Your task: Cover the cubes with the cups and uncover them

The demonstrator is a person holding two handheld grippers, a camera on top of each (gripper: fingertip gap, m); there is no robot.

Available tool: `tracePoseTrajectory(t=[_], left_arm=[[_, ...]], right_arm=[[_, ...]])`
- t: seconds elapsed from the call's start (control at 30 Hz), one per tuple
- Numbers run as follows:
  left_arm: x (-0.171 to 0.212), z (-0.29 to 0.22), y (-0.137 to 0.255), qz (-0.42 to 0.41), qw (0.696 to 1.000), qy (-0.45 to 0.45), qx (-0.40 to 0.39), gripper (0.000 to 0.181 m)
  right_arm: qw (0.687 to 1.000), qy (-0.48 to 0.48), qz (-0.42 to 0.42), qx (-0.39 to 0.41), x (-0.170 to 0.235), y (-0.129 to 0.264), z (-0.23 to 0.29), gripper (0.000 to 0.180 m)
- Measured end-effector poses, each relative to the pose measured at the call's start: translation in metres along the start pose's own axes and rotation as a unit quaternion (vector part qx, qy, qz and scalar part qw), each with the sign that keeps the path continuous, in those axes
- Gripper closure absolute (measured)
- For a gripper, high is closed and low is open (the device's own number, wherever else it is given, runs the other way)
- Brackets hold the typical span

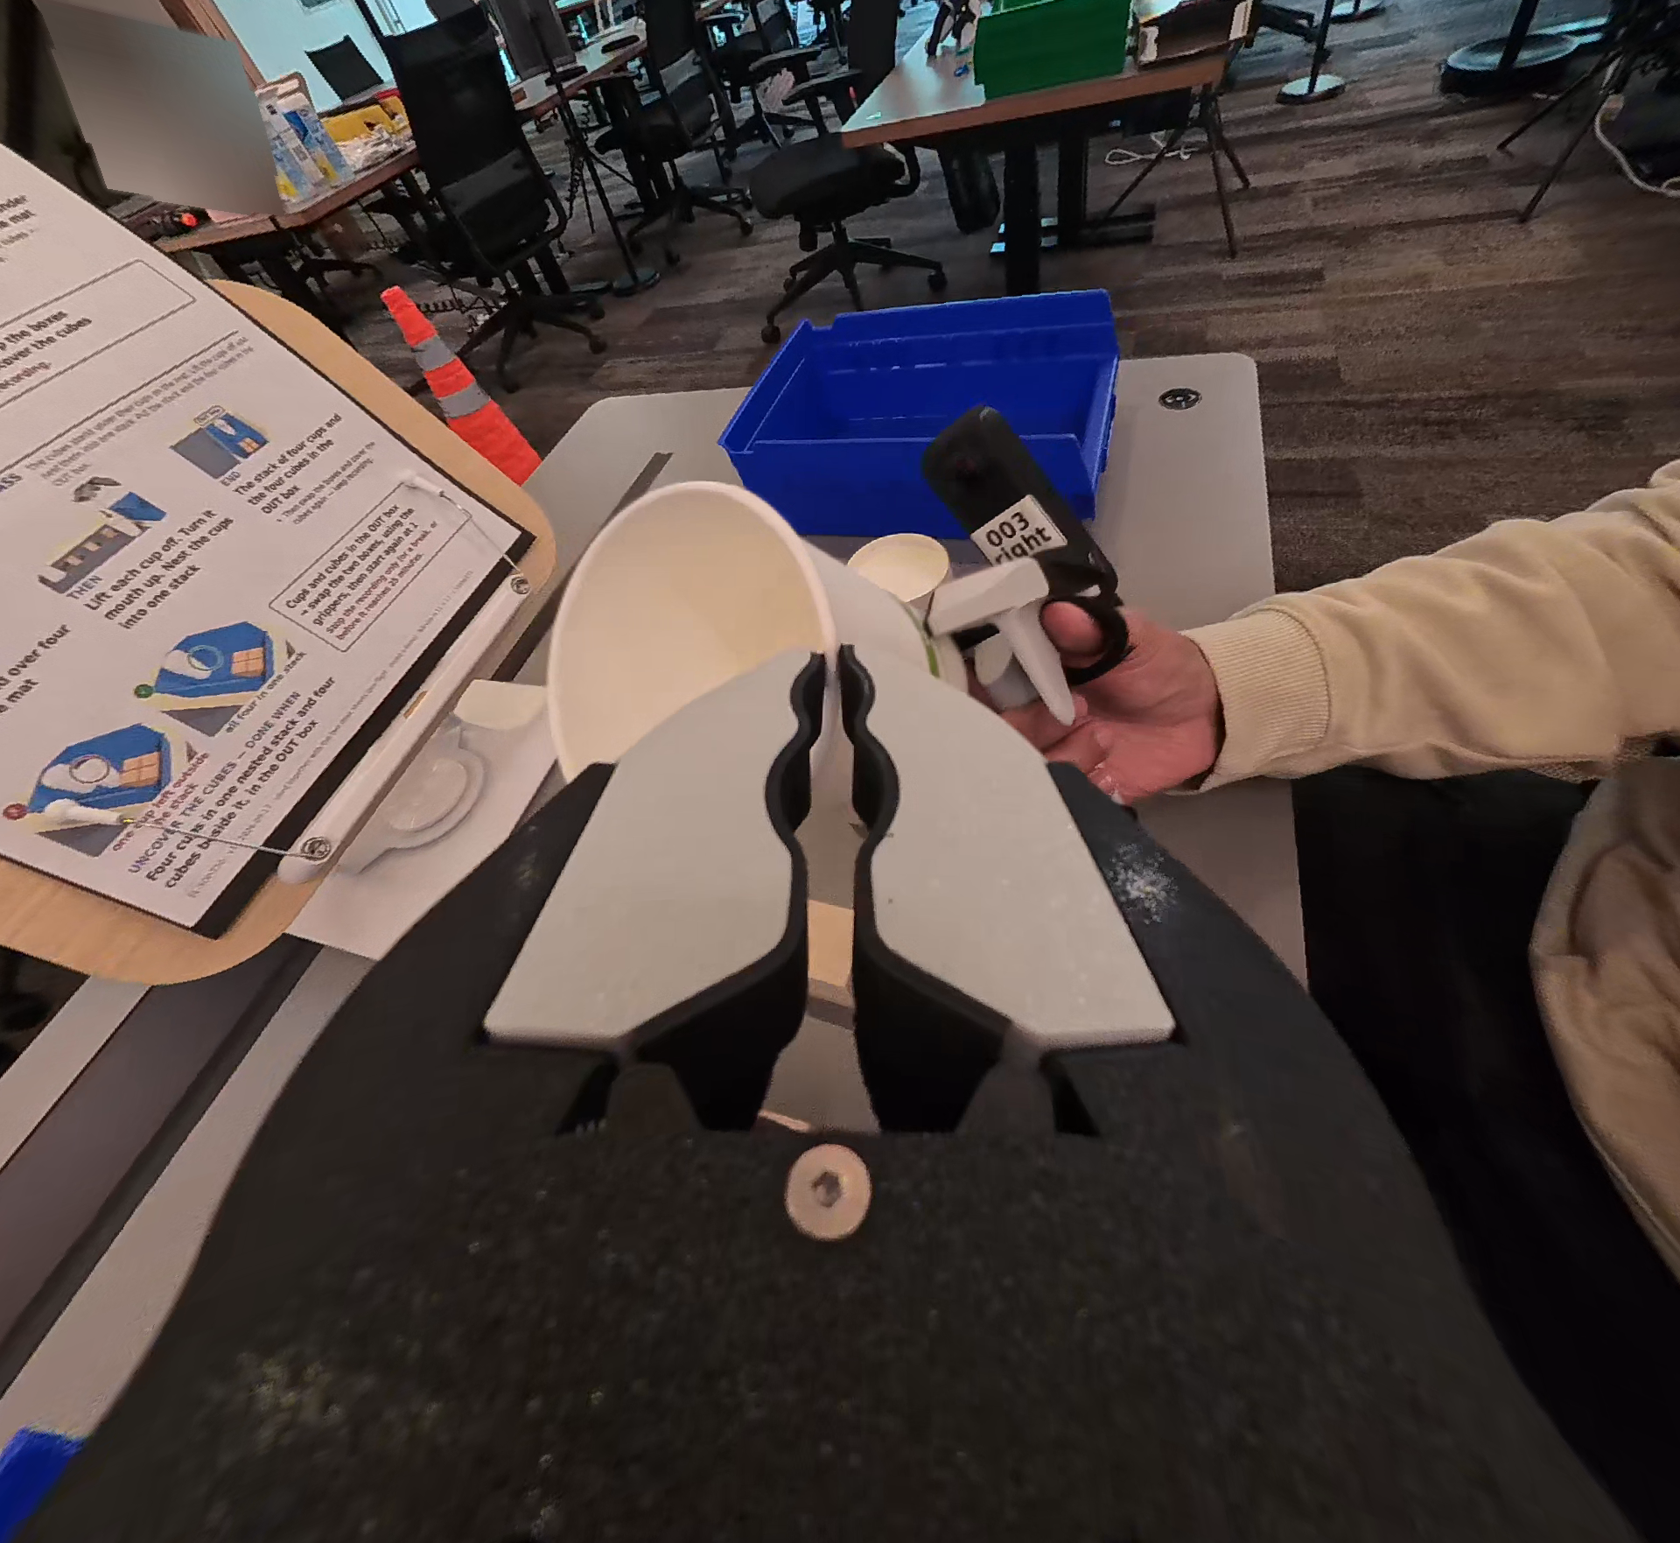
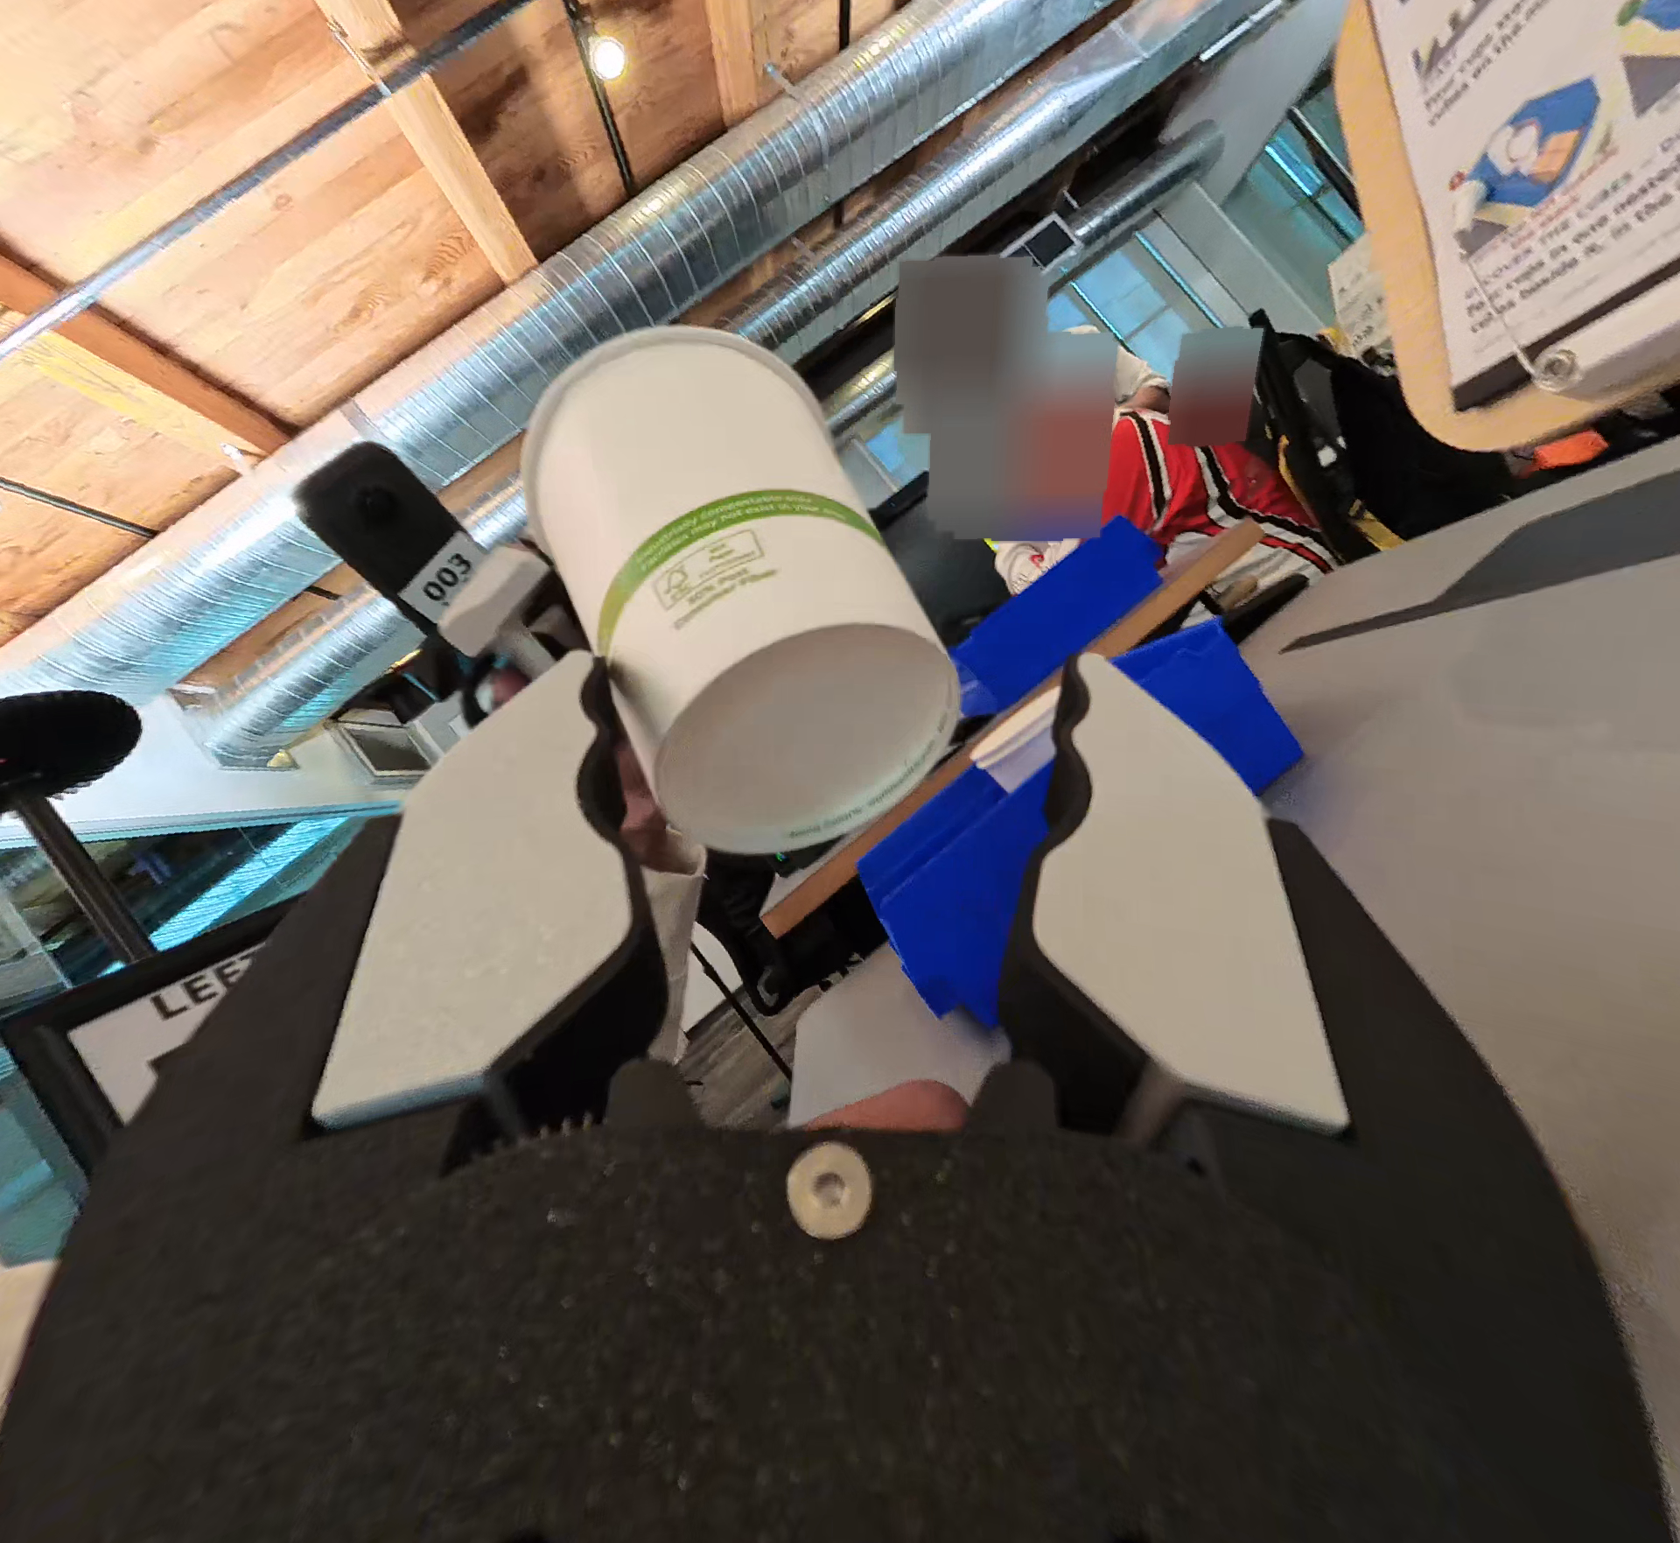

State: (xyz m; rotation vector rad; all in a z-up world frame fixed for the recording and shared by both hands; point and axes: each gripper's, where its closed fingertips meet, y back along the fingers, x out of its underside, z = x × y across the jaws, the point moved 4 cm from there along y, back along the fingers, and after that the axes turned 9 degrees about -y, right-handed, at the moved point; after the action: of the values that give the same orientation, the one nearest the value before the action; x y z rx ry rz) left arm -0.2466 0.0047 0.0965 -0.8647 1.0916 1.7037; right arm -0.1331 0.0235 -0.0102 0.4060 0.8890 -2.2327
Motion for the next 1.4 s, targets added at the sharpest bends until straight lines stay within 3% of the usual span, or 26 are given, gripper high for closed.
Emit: tracePoseTrajectory(t=[0.1,0.3,0.43,0.57,0.73,0.8,0.97,1.0,1.03,1.07,1.1,1.17,1.3,1.4], left_arm=[[0.0,-0.002,-0.003,0.002,1.0,-0.001,-0.003,0.178],[-0.003,-0.004,-0.006,-0.013,1.0,0.006,0.006,0.178],[-0.002,-0.008,-0.009,-0.021,1.0,0.01,0.013,0.178],[0.004,-0.012,-0.011,-0.017,1.0,0.015,0.016,0.178],[0.014,-0.015,-0.013,0.003,1.0,0.017,0.009,0.176],[0.023,-0.018,-0.013,0.031,0.999,0.016,0.007,0.153],[0.056,-0.03,-0.002,0.109,0.994,0.007,-0.019,0.141],[0.061,-0.033,-0.001,0.11,0.994,0.014,-0.021,0.141],[0.067,-0.034,-0.001,0.107,0.994,0.024,-0.023,0.142],[0.074,-0.037,-0.001,0.104,0.994,0.037,-0.02,0.143],[0.08,-0.038,-0.003,0.103,0.993,0.048,-0.022,0.144],[0.092,-0.045,-0.009,0.103,0.992,0.067,-0.019,0.146],[0.103,-0.063,-0.026,0.077,0.993,0.085,-0.027,0.147],[0.12,-0.079,-0.034,0.082,0.991,0.101,-0.018,0.144]], right_arm=[[1.0,-0.004,0.019,0.003,0.007,0.003,-0.008,0.086],[0.992,-0.059,0.044,-0.102,0.018,0.003,0.008,0.081],[0.99,-0.059,0.038,-0.12,0.019,0.0,0.014,0.082],[0.992,-0.055,0.017,-0.112,0.011,0.004,0.011,0.1],[0.996,-0.027,0.051,-0.073,0.009,0.013,0.008,0.1],[0.997,-0.013,0.064,-0.043,0.003,0.019,0.009,0.101],[0.982,0.1,0.134,0.087,-0.026,0.042,0.02,0.103],[0.974,0.126,0.148,0.119,-0.032,0.048,0.02,0.131],[0.964,0.151,0.159,0.151,-0.039,0.054,0.018,0.142],[0.955,0.181,0.177,0.152,-0.042,0.057,0.021,0.18],[0.947,0.198,0.181,0.18,-0.047,0.059,0.017,0.18],[0.932,0.216,0.22,0.19,-0.046,0.057,0.017,0.157],[0.877,0.34,0.235,0.245,-0.032,0.065,0.013,0.152],[0.875,0.339,0.239,0.249,-0.021,0.075,0.014,0.146]])
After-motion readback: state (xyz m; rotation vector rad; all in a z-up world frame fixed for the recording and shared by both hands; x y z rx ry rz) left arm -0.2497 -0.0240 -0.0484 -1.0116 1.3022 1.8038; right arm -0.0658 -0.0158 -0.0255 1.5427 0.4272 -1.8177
